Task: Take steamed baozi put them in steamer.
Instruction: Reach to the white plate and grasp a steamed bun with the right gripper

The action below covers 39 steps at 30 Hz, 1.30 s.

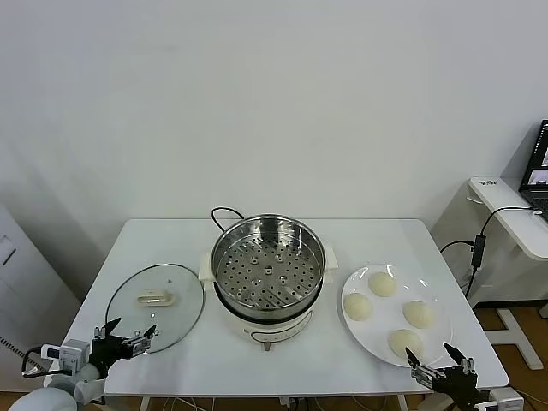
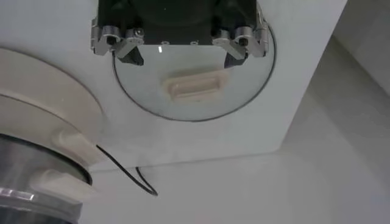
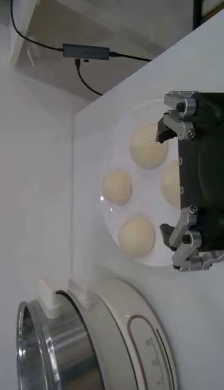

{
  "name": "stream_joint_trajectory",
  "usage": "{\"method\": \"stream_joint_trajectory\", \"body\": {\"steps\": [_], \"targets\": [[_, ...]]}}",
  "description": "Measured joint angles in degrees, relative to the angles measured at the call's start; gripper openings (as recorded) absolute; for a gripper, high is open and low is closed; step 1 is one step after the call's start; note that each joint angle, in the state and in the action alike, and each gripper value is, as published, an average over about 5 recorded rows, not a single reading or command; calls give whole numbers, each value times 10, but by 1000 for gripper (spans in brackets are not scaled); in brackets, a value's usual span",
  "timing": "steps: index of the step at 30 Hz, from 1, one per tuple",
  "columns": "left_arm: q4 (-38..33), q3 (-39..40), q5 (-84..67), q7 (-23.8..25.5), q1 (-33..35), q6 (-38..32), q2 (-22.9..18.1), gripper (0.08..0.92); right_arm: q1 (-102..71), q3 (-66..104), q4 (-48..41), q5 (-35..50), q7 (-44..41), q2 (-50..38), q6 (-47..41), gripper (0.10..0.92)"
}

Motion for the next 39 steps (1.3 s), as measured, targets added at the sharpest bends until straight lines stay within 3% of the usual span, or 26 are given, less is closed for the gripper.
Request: {"method": "stream_joint_trajectory", "body": {"steps": [10,22,30,39], "targets": [[0,3,0,0,-3,2,2,823,12,10,-11,-38,-18,-7,17,823],[3,5,5,0,-6,5,6,823,126,15,-84,-314,-85,-80,71,823],[7,11,14,0,-11,8,6,823,264,-47,-178,-428,-191,-177,105,823],[11,17,18,0,-20,14,7,823,518,-262,-302,-419,-355,-273,139,823]]}}
